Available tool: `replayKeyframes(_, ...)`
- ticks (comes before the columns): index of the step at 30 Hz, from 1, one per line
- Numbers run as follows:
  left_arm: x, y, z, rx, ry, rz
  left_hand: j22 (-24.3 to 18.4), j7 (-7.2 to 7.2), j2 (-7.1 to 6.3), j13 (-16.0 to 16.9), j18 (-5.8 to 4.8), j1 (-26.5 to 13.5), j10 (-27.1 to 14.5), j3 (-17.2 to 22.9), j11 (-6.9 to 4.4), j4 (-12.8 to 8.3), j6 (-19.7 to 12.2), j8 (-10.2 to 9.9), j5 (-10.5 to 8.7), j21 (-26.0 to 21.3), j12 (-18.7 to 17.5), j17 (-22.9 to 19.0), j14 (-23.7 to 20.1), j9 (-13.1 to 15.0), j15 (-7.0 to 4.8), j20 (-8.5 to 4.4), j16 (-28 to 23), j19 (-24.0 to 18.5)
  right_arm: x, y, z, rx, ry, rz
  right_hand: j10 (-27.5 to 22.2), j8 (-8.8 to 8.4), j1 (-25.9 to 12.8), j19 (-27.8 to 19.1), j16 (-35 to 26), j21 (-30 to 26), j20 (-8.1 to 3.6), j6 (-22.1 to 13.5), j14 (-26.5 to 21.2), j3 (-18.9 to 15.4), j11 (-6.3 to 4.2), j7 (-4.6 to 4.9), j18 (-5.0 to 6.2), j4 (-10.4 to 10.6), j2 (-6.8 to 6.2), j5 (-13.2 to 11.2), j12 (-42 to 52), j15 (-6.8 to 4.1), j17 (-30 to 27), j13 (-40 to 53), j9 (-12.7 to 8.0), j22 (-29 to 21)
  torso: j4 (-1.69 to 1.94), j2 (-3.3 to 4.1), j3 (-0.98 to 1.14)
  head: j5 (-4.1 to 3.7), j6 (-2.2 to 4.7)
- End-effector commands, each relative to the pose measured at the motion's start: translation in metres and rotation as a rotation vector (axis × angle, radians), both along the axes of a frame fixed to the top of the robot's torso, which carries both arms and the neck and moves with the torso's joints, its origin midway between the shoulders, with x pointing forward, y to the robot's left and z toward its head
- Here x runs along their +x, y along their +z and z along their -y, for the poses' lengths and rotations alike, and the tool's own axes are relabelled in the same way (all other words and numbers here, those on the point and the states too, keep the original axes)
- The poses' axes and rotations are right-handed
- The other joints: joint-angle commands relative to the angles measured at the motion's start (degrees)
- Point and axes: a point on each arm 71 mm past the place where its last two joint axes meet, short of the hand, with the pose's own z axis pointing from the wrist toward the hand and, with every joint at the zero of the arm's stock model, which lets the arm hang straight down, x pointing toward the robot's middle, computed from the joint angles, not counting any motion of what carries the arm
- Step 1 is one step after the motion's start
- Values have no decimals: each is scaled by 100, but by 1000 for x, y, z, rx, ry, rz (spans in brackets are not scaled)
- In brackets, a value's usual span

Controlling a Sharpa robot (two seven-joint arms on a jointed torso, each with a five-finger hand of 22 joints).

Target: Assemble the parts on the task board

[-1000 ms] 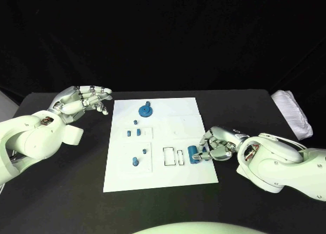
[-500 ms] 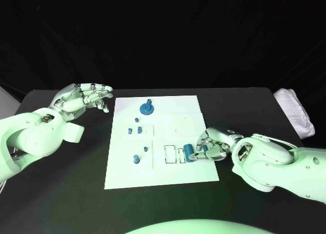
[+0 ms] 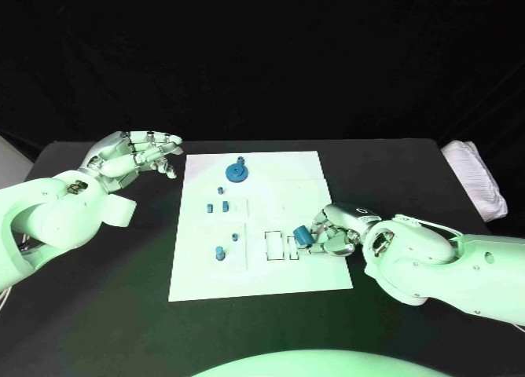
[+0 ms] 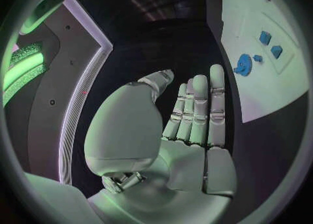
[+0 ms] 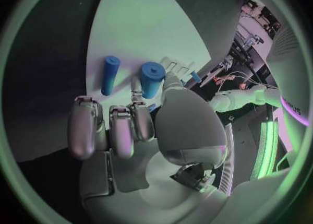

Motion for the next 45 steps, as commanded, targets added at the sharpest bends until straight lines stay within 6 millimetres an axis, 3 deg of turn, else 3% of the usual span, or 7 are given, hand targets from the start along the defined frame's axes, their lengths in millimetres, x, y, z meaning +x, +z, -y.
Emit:
replayKeyframes(1, -1, 1, 2, -13, -19, 1, -6, 4, 16, -7, 81, 31, -22, -1, 1, 34, -26, 22, 8, -32, -14, 7, -42, -4, -11, 15, 30, 7, -3, -6, -2, -21, 9, -20, 42, 16, 338, 257, 22, 36, -49, -83, 492, 90, -4, -11, -110, -39, 9, 426, -27, -50, 1053, 517, -42, 652, 3, -3, 2, -1, -10)
replayKeyframes(2, -1, 1, 2, -13, -19, 1, -6, 4, 16, -7, 81, 31, -22, -1, 1, 34, -26, 22, 8, -32, -14, 7, -42, -4, -11, 15, 30, 7, -3, -6, -3, -20, 9, -20, 39, 9, 457, 255, 21, 33, -47, -102, 492, 152, -1, -5, -110, -34, -2, 644, -37, -46, 1055, 522, -59, 655, 4, -4, 3, -2, -8)
replayKeyframes(6, -1, 1, 1, -12, -18, 0, -6, 4, 16, -7, 81, 31, -22, -1, 1, 34, -26, 22, 8, -32, -14, 7, -42, -4, -11, 15, 30, 7, -3, -7, -3, -16, 6, -20, 31, -17, 627, 256, 26, 45, -40, -113, 496, 423, 6, 6, -113, -21, -58, 841, -66, -39, 1076, 533, -121, 676, -4, -4, 1, 19, 3)
replayKeyframes(16, -1, 1, 2, -12, -23, -4, -9, 3, 21, -8, 81, 27, -22, -4, 1, 48, -24, 28, 10, -37, -10, 8, -47, -4, -10, 16, 31, 5, -2, -4, -2, 37, -36, 4, 55, 10, 735, 271, 53, 102, -53, -20, 512, 790, -27, -33, -124, -32, -86, 984, -64, -62, 1144, 573, -170, 727, -5, 0, 2, 5, 0)
replayKeyframes(26, -1, 0, 2, -11, -25, -7, -9, 3, 21, -8, 81, 27, -22, -4, 1, 48, -24, 28, 10, -37, -10, 8, -47, -4, -10, 16, 31, 5, -6, 7, 1, 174, -132, -37, 142, 123, 734, 306, 116, 224, -94, 105, 545, 2127, -74, -80, -152, -52, -572, 999, -31, -103, 1294, 694, -222, 844, -8, -6, 6, 20, -5)
replayKeyframes(35, -1, 0, 1, -11, -23, -6, -9, 3, 21, -8, 81, 27, -22, -4, 1, 48, -24, 28, 10, -37, -10, 8, -47, -4, -10, 16, 31, 5, -6, 30, -2, 265, -154, -23, 192, 192, 544, 329, 148, 305, -103, 146, 562, 2340, -89, -100, -169, -46, -679, 958, 13, -114, 1364, 749, -197, 901, -6, -3, 5, 28, -6)
replayKeyframes(45, -1, 0, 2, -11, -23, -7, -9, 3, 21, -8, 81, 27, -22, -4, 1, 48, -24, 28, 10, -37, -10, 8, -47, -4, -10, 16, 31, 5, -4, 25, -15, 255, -122, -124, 211, 246, 207, 338, 156, 335, -105, 147, 566, 2466, -91, -103, -176, -33, -704, 787, 9, -115, 1382, 767, -176, 931, -8, 1, -3, 45, -49)
